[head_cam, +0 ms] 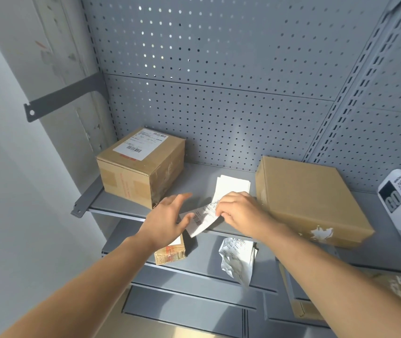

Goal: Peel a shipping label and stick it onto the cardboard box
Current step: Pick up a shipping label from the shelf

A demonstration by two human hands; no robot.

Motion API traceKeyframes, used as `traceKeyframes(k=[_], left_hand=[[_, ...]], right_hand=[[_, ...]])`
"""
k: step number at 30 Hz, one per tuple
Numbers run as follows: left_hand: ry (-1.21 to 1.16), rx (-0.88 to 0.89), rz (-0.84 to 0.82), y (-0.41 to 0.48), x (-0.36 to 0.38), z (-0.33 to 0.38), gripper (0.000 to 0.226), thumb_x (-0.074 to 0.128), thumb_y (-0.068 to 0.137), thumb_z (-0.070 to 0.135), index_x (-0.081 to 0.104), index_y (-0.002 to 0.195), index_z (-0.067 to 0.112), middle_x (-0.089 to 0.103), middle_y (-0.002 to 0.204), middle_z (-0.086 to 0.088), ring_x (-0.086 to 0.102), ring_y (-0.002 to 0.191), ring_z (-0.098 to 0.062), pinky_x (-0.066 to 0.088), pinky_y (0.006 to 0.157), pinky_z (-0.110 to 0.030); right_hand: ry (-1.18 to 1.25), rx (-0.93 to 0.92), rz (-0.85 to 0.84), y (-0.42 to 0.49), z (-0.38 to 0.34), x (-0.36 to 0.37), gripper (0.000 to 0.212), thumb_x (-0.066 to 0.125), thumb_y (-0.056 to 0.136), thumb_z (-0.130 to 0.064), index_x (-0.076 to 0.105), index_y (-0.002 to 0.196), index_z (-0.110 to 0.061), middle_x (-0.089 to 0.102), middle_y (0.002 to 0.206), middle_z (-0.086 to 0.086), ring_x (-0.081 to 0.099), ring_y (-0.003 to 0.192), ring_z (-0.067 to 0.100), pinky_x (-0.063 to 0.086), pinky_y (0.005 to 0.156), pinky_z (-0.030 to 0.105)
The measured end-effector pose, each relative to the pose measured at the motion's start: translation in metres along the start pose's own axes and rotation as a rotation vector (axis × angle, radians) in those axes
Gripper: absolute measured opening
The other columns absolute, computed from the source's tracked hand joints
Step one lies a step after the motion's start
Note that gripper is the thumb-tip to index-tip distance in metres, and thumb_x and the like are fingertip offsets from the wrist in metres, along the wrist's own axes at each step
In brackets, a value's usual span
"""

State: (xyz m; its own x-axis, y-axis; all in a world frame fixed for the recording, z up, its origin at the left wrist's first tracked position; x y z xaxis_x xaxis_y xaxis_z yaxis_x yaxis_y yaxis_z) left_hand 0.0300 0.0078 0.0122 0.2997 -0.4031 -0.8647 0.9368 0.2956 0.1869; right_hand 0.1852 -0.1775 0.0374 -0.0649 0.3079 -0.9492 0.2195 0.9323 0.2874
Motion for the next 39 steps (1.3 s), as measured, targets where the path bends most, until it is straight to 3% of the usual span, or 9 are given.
traceKeyframes(k=[10,13,15,18,24,28,31,34,39], left_hand=[[0.097,-0.008,0.094,0.041,-0.037,0.043,0.056,0.051,0.101,0.043,0.038,0.152,0.024,0.054,0.149,-0.001,0.052,0.133,-0.024,0.053,0.094,-0.043],[-0.204,-0.143,0.113,0.064,-0.062,0.056,0.056,0.056,0.099,0.043,0.048,0.148,0.02,0.064,0.141,-0.001,0.059,0.129,-0.022,0.046,0.105,-0.035],[-0.553,-0.301,0.042,0.077,-0.077,0.064,0.046,0.061,0.095,0.048,0.066,0.131,0.019,0.072,0.127,0.003,0.065,0.122,-0.02,0.044,0.11,-0.034],[-0.971,-0.376,-0.137,0.087,-0.093,0.079,0.032,0.064,0.098,0.039,0.075,0.11,0.011,0.08,0.107,-0.007,0.075,0.104,-0.026,0.056,0.099,-0.042],[-1.141,-0.237,-0.151,0.094,-0.116,0.105,0.011,0.071,0.093,0.013,0.076,0.095,0.003,0.078,0.102,-0.021,0.077,0.077,-0.024,0.061,0.067,-0.032],[-1.093,-0.161,-0.028,0.096,-0.132,0.13,0.015,0.074,0.091,0.014,0.07,0.094,-0.001,0.079,0.101,-0.02,0.075,0.08,-0.027,0.063,0.075,-0.04],[-1.043,-0.076,0.134,0.096,-0.145,0.147,0.023,0.077,0.089,0.016,0.07,0.093,-0.006,0.08,0.093,-0.018,0.071,0.08,-0.029,0.057,0.088,-0.054],[-1.034,0.023,0.281,0.093,-0.161,0.166,0.02,0.078,0.089,0.015,0.071,0.089,-0.003,0.077,0.072,-0.004,0.068,0.063,-0.015,0.057,0.064,-0.03],[-1.045,0.078,0.463,0.092,-0.179,0.18,0.019,0.08,0.087,0.023,0.072,0.083,0.006,0.075,0.075,-0.012,0.059,0.064,-0.017,0.054,0.069,-0.035]], right_hand=[[0.046,0.112,0.407,0.014,0.01,-0.076,0.018,0.073,0.08,-0.006,0.073,0.082,-0.023,0.073,0.117,-0.009,0.06,0.124,0.018,0.04,0.096,0.039],[0.014,0.045,0.497,0.018,0.002,-0.108,0.018,0.073,0.08,-0.003,0.073,0.083,-0.021,0.073,0.118,-0.008,0.06,0.126,0.02,0.039,0.097,0.041],[-0.009,0.01,0.556,0.021,-0.004,-0.127,0.016,0.072,0.081,-0.003,0.074,0.083,-0.02,0.072,0.121,-0.006,0.058,0.13,0.02,0.039,0.099,0.041],[-0.048,-0.032,0.624,0.022,-0.009,-0.154,0.014,0.073,0.081,-0.004,0.074,0.083,-0.018,0.071,0.124,-0.003,0.054,0.134,0.025,0.037,0.101,0.042],[-0.094,-0.022,0.689,0.015,-0.005,-0.189,0.013,0.077,0.08,-0.002,0.074,0.083,-0.014,0.066,0.133,0.004,0.046,0.138,0.032,0.039,0.105,0.052],[-0.107,0.022,0.734,0.01,-0.004,-0.213,0.015,0.077,0.082,0.001,0.074,0.087,-0.014,0.061,0.137,0.007,0.045,0.138,0.033,0.04,0.106,0.054],[0.178,0.193,0.839,0.007,-0.013,-0.231,0.027,0.071,0.086,0.003,0.071,0.099,-0.02,0.052,0.144,-0.001,0.046,0.138,0.018,0.041,0.113,0.039],[0.567,0.366,0.896,0.002,-0.024,-0.249,0.038,0.065,0.092,0.002,0.062,0.106,-0.033,0.057,0.134,-0.014,0.057,0.124,0.002,0.05,0.105,0.035],[0.984,0.556,0.688,-0.015,-0.028,-0.257,0.016,0.055,0.103,-0.011,0.066,0.113,-0.016,0.077,0.103,0.005,0.072,0.085,0.015,0.053,0.073,0.035]])
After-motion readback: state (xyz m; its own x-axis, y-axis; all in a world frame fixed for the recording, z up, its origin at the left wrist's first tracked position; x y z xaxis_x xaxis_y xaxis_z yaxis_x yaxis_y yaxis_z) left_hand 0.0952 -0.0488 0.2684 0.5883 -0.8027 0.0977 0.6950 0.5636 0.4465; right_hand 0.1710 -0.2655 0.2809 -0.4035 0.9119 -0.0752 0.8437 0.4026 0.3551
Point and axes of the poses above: each hand's wrist, its own y-axis towards the middle knuckle, its own x-axis out of the palm, z = x × y, the point moved 2 cm from there along y, towards the middle knuckle
